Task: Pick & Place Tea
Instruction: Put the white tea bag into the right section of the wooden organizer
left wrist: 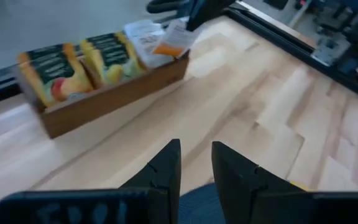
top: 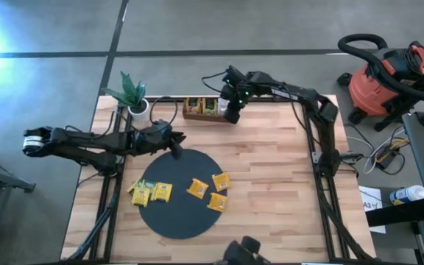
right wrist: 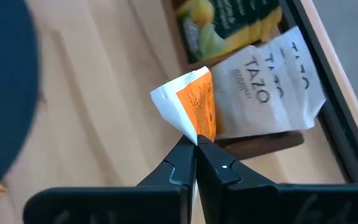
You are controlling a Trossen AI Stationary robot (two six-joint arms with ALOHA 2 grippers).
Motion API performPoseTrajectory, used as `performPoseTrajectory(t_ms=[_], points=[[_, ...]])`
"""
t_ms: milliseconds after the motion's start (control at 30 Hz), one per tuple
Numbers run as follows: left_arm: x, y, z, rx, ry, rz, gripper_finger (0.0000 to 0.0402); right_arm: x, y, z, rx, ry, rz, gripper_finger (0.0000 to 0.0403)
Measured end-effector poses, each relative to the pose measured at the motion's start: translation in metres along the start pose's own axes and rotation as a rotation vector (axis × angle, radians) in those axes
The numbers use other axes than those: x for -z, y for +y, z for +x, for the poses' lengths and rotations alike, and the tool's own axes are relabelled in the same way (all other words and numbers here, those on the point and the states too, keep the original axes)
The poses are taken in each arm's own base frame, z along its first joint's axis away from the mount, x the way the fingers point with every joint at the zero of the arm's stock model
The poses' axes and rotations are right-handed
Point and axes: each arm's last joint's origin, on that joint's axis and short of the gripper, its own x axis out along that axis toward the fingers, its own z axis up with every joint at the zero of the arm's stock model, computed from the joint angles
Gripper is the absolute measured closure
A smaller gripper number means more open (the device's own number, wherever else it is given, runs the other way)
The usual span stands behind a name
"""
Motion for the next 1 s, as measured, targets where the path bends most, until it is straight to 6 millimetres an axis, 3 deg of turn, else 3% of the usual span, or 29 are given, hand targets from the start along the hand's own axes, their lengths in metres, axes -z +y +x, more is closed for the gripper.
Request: performPoseTrajectory(t_ms=[233,600,1000], points=[[0.001,0.002,0.001,-0.045,-0.025,-0.019,0.0317,-0.020,-0.016,0.017,-0.012,0.053,-0.025,0.0394],[0.001,0.006,0.002,-0.098,-0.039,0.003,0.0317,-0.026,-0.026,0.040,-0.122,0.229,-0.004,0.0394],[0.002,0.006,0.002,-0.098,-0.039,0.008,0.0317,-0.028,-0.025,0.015,-0.108,0.200,0.023,0.0394]])
